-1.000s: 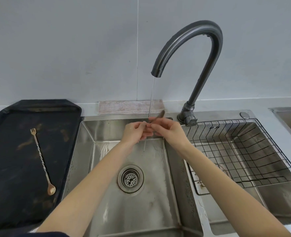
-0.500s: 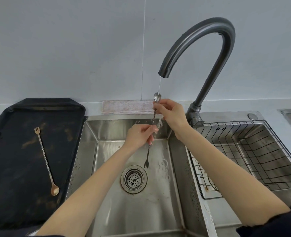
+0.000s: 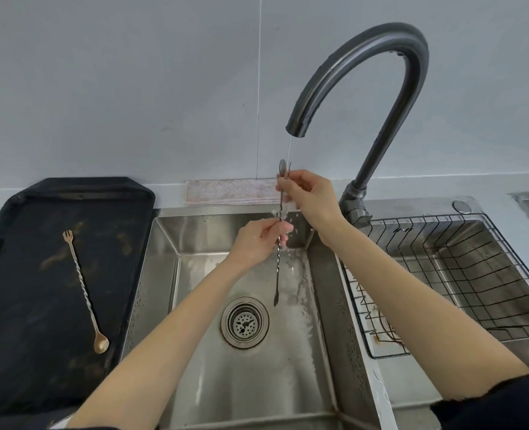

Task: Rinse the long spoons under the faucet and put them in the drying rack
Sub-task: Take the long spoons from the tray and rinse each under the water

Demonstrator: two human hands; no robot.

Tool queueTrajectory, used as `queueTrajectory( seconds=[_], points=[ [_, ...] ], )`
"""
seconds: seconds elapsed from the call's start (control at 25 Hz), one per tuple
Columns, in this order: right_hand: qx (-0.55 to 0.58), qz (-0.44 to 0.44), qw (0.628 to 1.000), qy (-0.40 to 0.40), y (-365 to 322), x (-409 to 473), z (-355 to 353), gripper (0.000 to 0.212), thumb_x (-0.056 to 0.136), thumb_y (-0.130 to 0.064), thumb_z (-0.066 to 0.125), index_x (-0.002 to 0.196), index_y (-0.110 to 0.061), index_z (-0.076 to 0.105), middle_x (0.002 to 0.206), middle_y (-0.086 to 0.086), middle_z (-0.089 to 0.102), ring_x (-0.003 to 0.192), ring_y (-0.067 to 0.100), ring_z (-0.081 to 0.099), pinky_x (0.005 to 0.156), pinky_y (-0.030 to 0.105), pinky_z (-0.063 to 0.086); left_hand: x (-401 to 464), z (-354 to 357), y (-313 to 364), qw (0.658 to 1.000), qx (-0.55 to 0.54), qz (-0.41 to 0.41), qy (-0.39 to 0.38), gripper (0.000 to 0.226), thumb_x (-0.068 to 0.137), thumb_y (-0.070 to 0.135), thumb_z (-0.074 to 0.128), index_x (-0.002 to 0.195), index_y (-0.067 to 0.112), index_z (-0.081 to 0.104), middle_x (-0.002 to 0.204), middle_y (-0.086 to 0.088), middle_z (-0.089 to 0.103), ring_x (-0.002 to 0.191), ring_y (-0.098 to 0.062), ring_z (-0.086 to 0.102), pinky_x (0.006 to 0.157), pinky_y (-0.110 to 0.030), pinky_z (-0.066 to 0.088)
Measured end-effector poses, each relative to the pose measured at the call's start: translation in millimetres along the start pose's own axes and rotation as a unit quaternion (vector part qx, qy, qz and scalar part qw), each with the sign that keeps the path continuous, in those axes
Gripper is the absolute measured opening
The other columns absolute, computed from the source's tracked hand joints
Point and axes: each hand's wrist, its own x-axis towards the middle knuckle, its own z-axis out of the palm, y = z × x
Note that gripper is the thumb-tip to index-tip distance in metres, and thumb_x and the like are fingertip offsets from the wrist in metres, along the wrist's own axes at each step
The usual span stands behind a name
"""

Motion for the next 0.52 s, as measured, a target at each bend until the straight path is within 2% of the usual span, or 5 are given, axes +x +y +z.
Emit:
queueTrajectory(
  seconds=[0.08,0.2,0.28,0.44,0.52],
  points=[
    [0.023,0.007,1.000,0.002,1.3,-1.1,1.1,0.004,0.089,-0.010,0.060,0.091,-0.011,0.063,0.064,-0.004,0.058,0.037,-0.005,0.048,0.047,0.008,0.042,0.8,-2.6,3.6,1.000,-0.008,0.004,0.001,0.030,0.090,0.034,0.051,0.068,0.020,0.066,0.060,0.008,0.061,0.065,-0.016,0.060,0.074,-0.028,0.045],
    [0.014,0.015,1.000,0.007,9.0,-6.5,4.0,0.023,0.086,-0.014,0.065,0.067,-0.020,0.054,0.056,-0.002,0.054,0.037,-0.003,0.047,0.052,0.018,0.039,0.0,-4.5,4.7,0.999,-0.019,0.007,0.027,0.029,0.089,0.035,0.053,0.064,0.025,0.064,0.057,0.006,0.062,0.061,-0.012,0.061,0.073,-0.028,0.048],
    [0.015,0.009,1.000,0.004,5.1,-6.1,3.2,0.025,0.087,-0.016,0.063,0.065,-0.021,0.054,0.059,-0.003,0.058,0.042,-0.002,0.051,0.051,0.016,0.039,0.1,-4.6,2.5,0.997,-0.051,0.000,0.049,0.028,0.089,0.029,0.054,0.063,0.027,0.063,0.058,0.006,0.064,0.058,-0.011,0.063,0.079,-0.032,0.053],
    [0.028,-0.021,0.999,0.001,-6.6,-2.4,2.9,0.010,0.093,-0.013,0.054,0.087,-0.015,0.062,0.073,-0.006,0.064,0.045,-0.008,0.057,0.044,0.007,0.040,2.5,-5.3,3.8,0.995,-0.092,-0.022,0.036,0.024,0.090,0.019,0.053,0.071,0.023,0.067,0.055,0.011,0.067,0.062,-0.015,0.066,0.090,-0.040,0.054],
    [0.030,-0.015,0.999,-0.009,-2.4,-5.0,3.4,0.017,0.093,-0.007,0.051,0.105,-0.009,0.063,0.078,-0.002,0.065,0.046,-0.008,0.059,0.045,0.008,0.043,3.8,-5.7,9.2,0.996,-0.075,-0.018,0.038,0.022,0.092,0.021,0.049,0.088,0.013,0.070,0.068,0.000,0.069,0.072,-0.020,0.069,0.093,-0.042,0.053]
  ],
)
